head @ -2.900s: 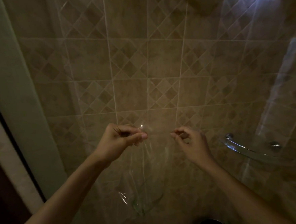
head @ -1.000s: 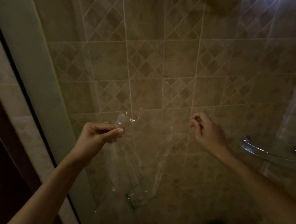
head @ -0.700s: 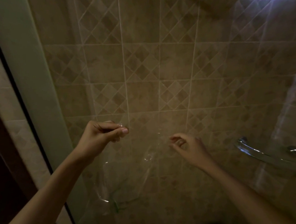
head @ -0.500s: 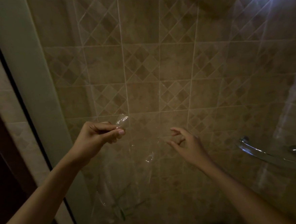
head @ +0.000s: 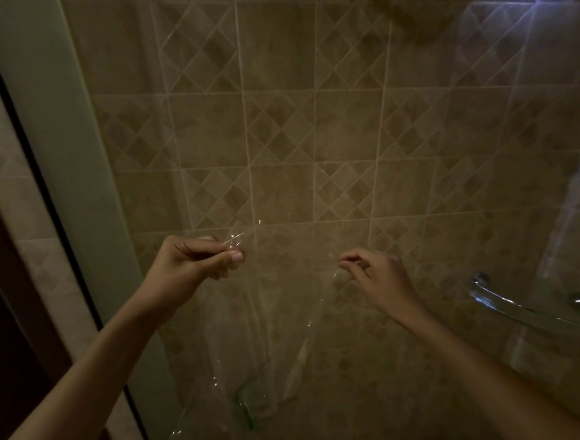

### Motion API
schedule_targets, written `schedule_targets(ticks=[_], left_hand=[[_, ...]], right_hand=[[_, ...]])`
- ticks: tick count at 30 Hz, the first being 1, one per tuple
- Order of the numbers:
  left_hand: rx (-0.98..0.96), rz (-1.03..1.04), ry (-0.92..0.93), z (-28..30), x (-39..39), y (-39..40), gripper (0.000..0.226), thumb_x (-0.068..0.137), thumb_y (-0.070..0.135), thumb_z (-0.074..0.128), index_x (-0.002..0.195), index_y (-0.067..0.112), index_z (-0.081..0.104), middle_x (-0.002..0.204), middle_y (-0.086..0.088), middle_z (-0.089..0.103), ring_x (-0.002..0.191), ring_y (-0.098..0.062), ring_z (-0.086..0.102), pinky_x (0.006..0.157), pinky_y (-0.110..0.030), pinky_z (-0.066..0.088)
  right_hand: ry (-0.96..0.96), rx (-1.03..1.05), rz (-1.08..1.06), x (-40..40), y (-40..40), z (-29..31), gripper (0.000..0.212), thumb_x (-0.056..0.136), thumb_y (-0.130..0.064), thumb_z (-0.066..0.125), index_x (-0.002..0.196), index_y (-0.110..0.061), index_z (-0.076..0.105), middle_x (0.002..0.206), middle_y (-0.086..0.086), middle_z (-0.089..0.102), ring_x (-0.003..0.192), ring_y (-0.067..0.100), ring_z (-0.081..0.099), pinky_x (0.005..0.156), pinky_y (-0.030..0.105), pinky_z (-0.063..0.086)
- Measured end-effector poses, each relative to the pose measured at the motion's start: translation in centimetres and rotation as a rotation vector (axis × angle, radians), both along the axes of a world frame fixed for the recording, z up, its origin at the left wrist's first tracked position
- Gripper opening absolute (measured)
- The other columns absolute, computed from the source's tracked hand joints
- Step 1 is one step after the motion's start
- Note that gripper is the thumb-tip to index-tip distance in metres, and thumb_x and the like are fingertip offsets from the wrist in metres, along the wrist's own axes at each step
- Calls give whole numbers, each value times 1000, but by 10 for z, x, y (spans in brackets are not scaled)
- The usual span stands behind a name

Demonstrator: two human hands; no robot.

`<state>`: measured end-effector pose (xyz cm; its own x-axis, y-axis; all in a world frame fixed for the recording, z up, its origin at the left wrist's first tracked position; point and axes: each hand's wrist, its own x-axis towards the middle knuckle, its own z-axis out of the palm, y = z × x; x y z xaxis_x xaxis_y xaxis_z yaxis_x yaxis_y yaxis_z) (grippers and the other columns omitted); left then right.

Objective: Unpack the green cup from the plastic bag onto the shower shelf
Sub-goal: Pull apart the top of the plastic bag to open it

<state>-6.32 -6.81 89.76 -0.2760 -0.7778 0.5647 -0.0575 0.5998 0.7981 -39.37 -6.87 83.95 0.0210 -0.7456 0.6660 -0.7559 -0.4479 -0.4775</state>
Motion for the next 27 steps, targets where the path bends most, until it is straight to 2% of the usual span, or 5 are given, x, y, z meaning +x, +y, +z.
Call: schedule_targets(ticks=[8,16,22,24,27], left_hand=[[6,76,2,-12,8,-9,12,72,27,81,84,26,84,72,-1,76,61,-7,63,56,-16,51],[-24,90,37,-13,-6,-14,12,73,27,80,85,25,84,72,1,77,61,-7,65,55,-16,51],[-21,89,80,-6,-14,-12,12,72,19,78,81,24,83,70,2,77,59,-6,64,56,-16,52],[5,70,103,-5,-13,-10,11,71,21,78,79,26,83,73,0,78,61,-7,66,58,-18,54],[46,26,115,-4,-14,-9,11,72,22,78,82,25,84,74,-1,78,63,-6,67,59,-18,56]], right_hand=[[285,-20,-113,-12,24,50,11,95,-30,65,100,-28,75,94,-10,77,81,13,71,71,36,59],[328,-4,-205,-18,37,78,9,100,-27,56,100,-24,64,82,-3,74,77,22,71,69,39,57],[492,-172,-157,-35,41,89,4,100,-26,54,101,-25,57,94,-3,69,76,24,68,62,43,57],[469,-172,-118,-42,39,92,6,98,-29,54,102,-30,59,92,-10,70,77,16,68,64,39,57],[219,30,43,-58,34,95,15,96,-26,61,100,-40,65,86,-16,74,77,1,69,69,28,56]])
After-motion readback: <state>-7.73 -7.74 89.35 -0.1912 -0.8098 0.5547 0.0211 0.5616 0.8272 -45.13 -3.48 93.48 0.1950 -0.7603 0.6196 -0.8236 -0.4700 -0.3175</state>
